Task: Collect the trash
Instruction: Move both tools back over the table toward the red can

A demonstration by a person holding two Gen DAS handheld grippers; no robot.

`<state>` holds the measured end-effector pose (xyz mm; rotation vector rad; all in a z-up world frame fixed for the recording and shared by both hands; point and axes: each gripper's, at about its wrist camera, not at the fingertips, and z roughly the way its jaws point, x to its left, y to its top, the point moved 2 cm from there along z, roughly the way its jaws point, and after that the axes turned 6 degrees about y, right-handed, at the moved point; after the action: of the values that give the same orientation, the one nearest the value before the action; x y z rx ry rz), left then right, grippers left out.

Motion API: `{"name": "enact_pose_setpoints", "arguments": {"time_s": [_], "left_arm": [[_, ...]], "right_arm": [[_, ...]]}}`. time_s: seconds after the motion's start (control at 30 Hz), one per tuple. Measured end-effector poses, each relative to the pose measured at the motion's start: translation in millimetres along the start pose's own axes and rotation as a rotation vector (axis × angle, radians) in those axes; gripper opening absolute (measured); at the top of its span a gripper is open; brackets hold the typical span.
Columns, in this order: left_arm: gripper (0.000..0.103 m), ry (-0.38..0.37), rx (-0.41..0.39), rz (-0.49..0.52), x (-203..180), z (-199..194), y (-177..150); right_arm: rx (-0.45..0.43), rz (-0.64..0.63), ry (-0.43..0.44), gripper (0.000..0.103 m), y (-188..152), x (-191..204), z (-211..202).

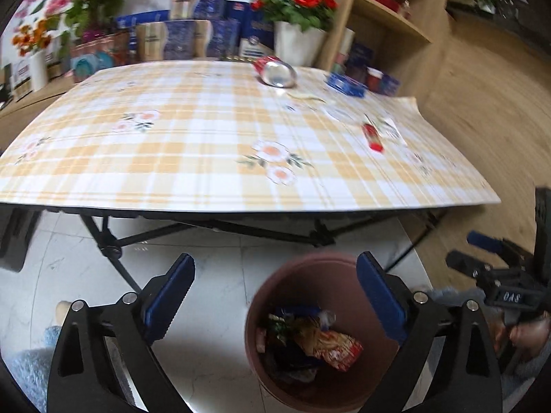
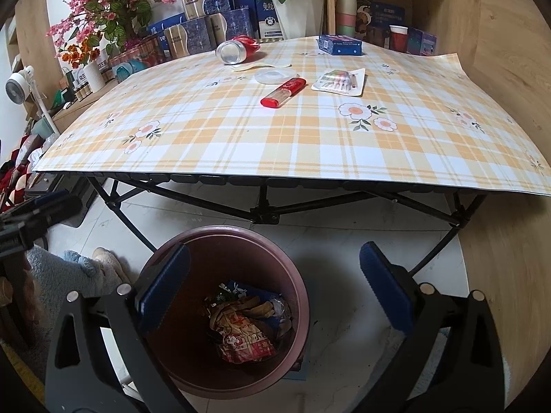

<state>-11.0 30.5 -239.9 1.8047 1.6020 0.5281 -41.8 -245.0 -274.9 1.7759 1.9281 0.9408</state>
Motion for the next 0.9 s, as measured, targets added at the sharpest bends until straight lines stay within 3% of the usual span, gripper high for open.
{"name": "enact_pose_setpoints", "arguments": {"time_s": [0.57, 0.9], "left_arm": [[0.095, 0.017, -0.017, -0.029, 7, -2, 3], [0.095, 0.0, -0.002, 0.027, 12, -4, 31]], "right_arm": [[0.019, -0.001, 0.006, 0.097, 0, 2, 5], [0.052, 0.037, 0.02, 0.097, 15, -9, 10]]}}
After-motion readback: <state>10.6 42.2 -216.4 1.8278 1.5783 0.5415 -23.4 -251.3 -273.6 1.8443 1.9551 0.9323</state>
